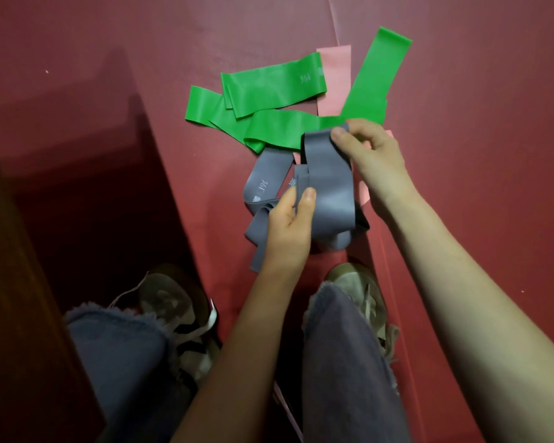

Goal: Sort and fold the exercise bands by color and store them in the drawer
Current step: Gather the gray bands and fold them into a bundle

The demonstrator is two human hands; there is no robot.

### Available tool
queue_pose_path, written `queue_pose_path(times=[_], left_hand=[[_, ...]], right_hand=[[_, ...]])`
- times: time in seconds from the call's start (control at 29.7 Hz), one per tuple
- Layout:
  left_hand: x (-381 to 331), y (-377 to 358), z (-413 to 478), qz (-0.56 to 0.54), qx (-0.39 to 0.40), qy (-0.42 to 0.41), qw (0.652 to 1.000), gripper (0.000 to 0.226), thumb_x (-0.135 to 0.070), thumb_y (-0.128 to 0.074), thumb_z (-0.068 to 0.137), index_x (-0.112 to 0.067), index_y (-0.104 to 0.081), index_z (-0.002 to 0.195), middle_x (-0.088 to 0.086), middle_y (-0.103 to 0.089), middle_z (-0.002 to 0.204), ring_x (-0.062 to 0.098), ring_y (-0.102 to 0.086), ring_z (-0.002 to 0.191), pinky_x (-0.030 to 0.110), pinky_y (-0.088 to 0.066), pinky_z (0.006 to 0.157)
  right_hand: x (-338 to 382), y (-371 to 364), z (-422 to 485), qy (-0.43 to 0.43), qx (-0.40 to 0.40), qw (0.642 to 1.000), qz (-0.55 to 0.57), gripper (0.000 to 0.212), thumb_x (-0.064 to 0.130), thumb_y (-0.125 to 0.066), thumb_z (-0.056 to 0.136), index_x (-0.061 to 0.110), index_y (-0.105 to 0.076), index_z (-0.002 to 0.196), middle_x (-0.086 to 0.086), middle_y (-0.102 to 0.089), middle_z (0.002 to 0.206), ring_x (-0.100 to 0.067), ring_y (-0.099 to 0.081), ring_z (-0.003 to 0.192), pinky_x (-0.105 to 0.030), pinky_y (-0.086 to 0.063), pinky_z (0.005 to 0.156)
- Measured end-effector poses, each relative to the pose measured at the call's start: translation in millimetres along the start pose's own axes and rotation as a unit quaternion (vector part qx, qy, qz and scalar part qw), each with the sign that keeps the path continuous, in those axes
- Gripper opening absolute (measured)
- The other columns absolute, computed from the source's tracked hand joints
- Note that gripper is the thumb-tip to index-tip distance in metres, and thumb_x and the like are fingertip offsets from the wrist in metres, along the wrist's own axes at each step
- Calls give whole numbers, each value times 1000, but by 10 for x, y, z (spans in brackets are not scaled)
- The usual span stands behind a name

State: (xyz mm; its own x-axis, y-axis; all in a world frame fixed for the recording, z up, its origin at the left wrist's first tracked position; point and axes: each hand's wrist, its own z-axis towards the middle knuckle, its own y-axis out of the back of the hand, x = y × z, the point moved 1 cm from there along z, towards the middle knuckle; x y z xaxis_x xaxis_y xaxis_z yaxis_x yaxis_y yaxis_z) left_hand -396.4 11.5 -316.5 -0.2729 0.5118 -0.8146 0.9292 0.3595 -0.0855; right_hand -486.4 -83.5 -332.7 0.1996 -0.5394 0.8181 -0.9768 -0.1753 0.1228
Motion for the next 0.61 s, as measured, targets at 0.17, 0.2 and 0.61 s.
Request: queue_pose_path(times=[0.17, 0.2, 0.61], left_hand=[[-18, 13, 54, -47, -33, 67, 996, 18, -15, -43, 95, -21, -60, 93, -7, -66, 94, 8, -62, 93, 26, -49, 92], [-14, 32, 76, -47, -55, 81, 994, 15, -18, -45, 94, -21, -60, 92, -2, -65, 97, 14, -60, 97, 33, -47, 96], [-311, 158, 276, -31, -234, -12, 972, 28, -21, -48, 92, -21, -49, 64, 8, -47, 74, 16, -43, 74, 32, -39, 67]], right_hand=[[99, 84, -57, 61, -27, 992, 107, 12, 11, -56, 86, 18, -54, 76, 16, -64, 62, 7, -53, 62, -10, -44, 63], [132, 105, -67, 66, -38, 990, 119, 15, 9, -54, 88, 18, -53, 76, 17, -61, 53, 8, -50, 54, -8, -41, 57], [360, -96, -430, 64, 18, 995, 73, 25, 16, -62, 75, 22, -38, 78, -6, -44, 44, -15, -35, 42, -22, -23, 41]])
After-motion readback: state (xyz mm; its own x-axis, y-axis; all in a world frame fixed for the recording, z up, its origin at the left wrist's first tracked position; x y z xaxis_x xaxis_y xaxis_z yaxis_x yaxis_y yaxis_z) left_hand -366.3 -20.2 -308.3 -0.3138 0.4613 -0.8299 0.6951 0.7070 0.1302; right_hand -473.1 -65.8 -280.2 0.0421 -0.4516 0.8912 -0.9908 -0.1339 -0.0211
